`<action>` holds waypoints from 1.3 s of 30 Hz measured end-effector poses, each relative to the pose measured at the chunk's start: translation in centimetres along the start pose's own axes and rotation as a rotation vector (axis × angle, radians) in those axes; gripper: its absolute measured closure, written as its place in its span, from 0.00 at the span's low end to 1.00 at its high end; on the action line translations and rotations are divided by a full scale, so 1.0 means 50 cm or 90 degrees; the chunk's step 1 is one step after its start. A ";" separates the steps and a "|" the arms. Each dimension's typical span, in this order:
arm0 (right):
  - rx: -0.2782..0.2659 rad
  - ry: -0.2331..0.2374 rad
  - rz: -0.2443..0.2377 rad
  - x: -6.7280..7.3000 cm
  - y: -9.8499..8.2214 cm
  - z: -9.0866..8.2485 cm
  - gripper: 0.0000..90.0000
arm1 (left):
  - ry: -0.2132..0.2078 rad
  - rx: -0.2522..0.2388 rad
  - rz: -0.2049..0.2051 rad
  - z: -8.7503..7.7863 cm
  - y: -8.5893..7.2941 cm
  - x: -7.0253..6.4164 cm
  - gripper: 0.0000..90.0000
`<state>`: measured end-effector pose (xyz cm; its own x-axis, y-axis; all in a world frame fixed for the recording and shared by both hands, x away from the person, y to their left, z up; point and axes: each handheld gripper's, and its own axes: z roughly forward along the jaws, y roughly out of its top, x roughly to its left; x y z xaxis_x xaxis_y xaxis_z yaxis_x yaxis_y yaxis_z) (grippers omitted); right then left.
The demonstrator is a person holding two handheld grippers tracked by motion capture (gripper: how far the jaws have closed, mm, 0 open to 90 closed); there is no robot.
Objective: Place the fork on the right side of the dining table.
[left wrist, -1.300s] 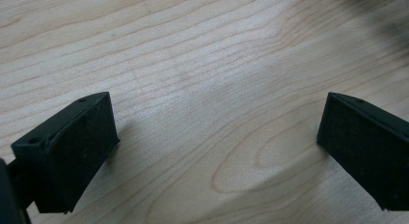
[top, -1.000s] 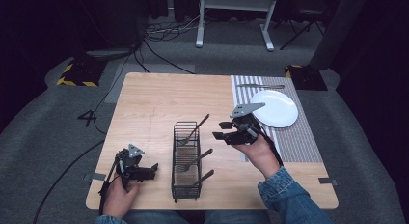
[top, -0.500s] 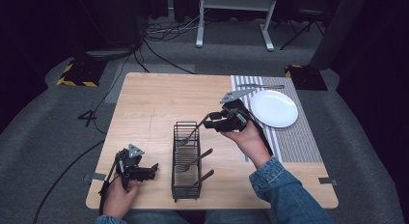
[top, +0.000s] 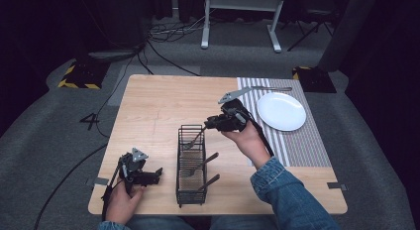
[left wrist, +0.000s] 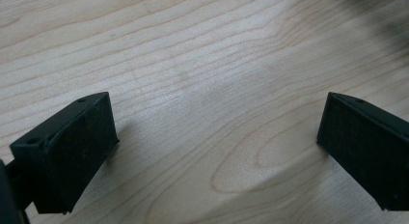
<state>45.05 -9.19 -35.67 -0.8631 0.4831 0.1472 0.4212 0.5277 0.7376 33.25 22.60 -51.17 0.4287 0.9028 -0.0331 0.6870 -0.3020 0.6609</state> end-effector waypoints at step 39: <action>-0.118 0.014 -0.031 0.049 0.016 -0.206 0.96 | -0.015 0.001 0.014 0.004 0.004 -0.003 0.00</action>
<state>40.38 -14.77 -27.94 -0.8876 0.4444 0.1212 0.3222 0.4110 0.8528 33.42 22.33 -51.17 0.4575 0.8885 -0.0360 0.6780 -0.3224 0.6606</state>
